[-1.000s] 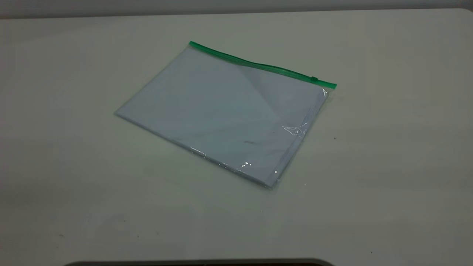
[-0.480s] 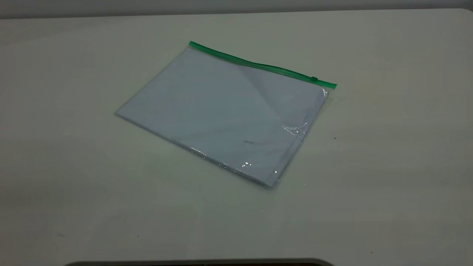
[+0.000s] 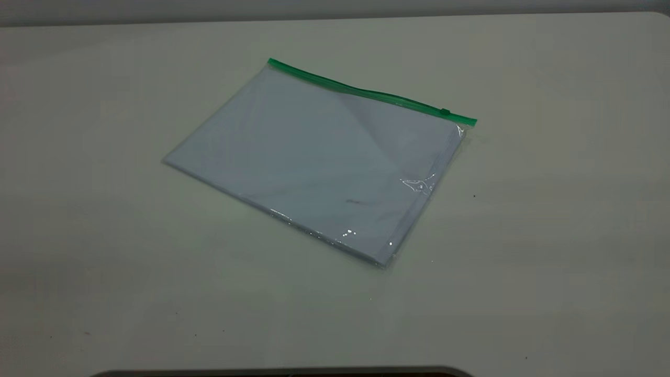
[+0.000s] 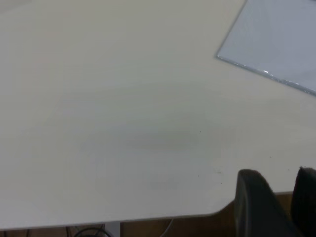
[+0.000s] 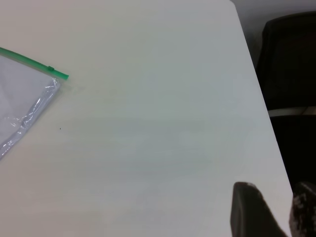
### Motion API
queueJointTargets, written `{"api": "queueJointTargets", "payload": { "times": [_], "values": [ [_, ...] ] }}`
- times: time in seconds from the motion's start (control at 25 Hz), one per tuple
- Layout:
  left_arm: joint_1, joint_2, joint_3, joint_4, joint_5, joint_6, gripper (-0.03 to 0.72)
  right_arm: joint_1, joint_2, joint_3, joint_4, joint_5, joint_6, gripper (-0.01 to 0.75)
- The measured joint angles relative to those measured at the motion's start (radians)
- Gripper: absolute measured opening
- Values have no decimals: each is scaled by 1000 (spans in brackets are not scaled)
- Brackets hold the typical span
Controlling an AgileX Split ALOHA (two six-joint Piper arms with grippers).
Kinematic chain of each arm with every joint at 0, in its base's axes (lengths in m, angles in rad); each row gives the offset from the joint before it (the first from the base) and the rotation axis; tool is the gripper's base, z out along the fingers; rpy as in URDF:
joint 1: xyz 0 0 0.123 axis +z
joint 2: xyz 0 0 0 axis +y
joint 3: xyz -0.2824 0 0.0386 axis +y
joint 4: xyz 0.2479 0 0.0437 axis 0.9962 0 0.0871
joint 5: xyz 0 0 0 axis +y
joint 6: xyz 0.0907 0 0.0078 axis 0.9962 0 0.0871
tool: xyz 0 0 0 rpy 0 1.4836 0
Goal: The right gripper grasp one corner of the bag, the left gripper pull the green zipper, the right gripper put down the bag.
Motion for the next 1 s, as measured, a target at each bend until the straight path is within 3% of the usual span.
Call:
{"api": "queueJointTargets", "payload": {
  "times": [1.0],
  "values": [
    [0,0,0,-2,0,-5,251,0,0,0,26,0,0,250]
  ]
}}
